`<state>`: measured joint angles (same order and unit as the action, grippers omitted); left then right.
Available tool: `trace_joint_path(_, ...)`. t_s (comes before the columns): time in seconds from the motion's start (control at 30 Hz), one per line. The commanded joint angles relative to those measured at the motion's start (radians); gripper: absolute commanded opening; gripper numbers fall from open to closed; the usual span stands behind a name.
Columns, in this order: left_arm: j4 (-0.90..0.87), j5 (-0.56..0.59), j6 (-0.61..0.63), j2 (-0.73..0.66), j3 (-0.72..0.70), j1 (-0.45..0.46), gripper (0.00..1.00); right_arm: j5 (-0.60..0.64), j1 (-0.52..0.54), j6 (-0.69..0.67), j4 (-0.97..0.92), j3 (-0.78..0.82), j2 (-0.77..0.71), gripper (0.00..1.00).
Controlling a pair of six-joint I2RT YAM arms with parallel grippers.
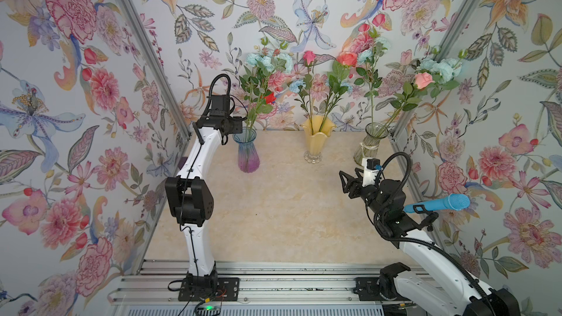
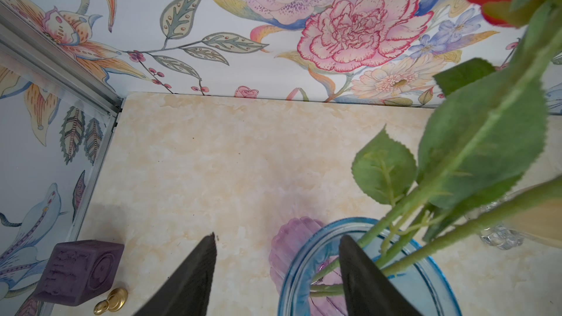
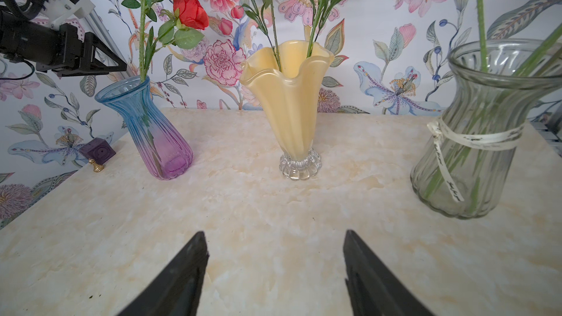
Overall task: Pick out blue flowers from the vase
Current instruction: Move the vase to the center of the board.
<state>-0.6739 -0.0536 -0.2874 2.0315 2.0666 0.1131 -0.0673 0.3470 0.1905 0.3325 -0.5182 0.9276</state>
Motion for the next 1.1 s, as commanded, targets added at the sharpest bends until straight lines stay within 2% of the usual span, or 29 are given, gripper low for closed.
trace_joint_path(0.0,-0.03,-0.037,0.034,-0.047,-0.029,0.017,0.66,0.012,0.006,-0.011,-0.003,-0.036,0.002,0.72)
trace_joint_path(0.17,-0.048,-0.035,0.053,-0.024,-0.046,0.017,0.61,0.012,0.005,-0.011,-0.003,-0.036,0.002,0.73)
trace_joint_path(0.27,-0.056,-0.034,0.056,-0.017,-0.055,0.017,0.55,0.012,0.006,-0.01,-0.003,-0.036,0.003,0.73)
trace_joint_path(0.5,-0.096,-0.025,0.077,-0.008,-0.065,0.018,0.5,0.014,0.006,-0.008,-0.002,-0.036,0.007,0.77)
trace_joint_path(0.63,-0.156,-0.05,0.093,0.007,-0.062,0.025,0.47,-0.016,-0.028,0.02,0.002,-0.037,0.017,0.78)
trace_joint_path(0.7,-0.174,-0.056,0.096,0.007,-0.056,0.027,0.42,-0.031,-0.04,0.026,0.006,-0.035,0.017,0.78)
trace_joint_path(0.93,-0.203,-0.079,0.084,0.026,-0.053,0.027,0.41,-0.033,-0.045,0.031,0.007,-0.03,0.012,0.78)
trace_joint_path(1.07,-0.235,-0.095,0.091,0.069,-0.019,0.028,0.37,-0.042,-0.057,0.042,0.011,-0.026,0.012,0.78)
